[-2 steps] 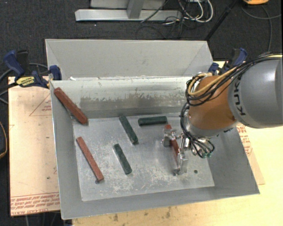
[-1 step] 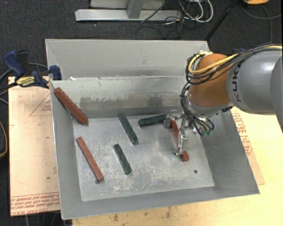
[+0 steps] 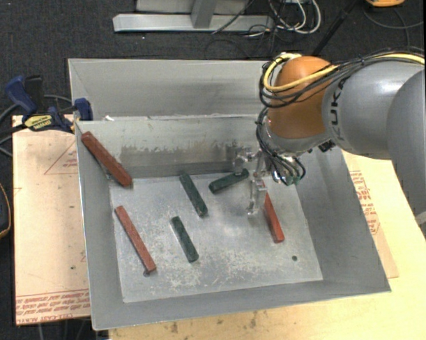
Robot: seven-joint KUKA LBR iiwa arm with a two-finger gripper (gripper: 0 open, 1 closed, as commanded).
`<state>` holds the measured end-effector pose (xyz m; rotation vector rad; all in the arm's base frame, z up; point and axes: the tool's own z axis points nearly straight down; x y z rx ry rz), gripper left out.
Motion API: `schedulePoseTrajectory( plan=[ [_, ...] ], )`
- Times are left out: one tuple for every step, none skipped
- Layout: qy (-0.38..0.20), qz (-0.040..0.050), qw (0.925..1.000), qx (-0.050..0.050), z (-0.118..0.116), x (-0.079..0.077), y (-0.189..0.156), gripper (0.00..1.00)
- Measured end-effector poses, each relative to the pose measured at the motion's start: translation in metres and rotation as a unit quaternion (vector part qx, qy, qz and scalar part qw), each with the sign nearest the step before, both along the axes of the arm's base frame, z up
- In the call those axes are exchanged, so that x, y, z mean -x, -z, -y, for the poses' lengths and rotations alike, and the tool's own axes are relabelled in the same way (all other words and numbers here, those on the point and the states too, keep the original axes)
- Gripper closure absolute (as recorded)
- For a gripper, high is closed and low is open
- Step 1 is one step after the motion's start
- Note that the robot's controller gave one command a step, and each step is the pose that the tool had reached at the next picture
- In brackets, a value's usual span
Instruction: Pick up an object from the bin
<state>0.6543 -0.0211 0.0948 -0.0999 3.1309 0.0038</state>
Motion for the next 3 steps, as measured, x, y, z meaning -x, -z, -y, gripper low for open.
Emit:
schedulePoseTrajectory(
  plan=[
    [-0.063,-0.0023,0.998,0.001,-0.046,0.001,0.024,0.0],
    [-0.062,-0.0019,0.9981,0.001,-0.045,0.0,0.022,1.0],
    [-0.091,0.0023,0.9959,0.002,-0.048,0.007,-0.127,1.0]
  ],
)
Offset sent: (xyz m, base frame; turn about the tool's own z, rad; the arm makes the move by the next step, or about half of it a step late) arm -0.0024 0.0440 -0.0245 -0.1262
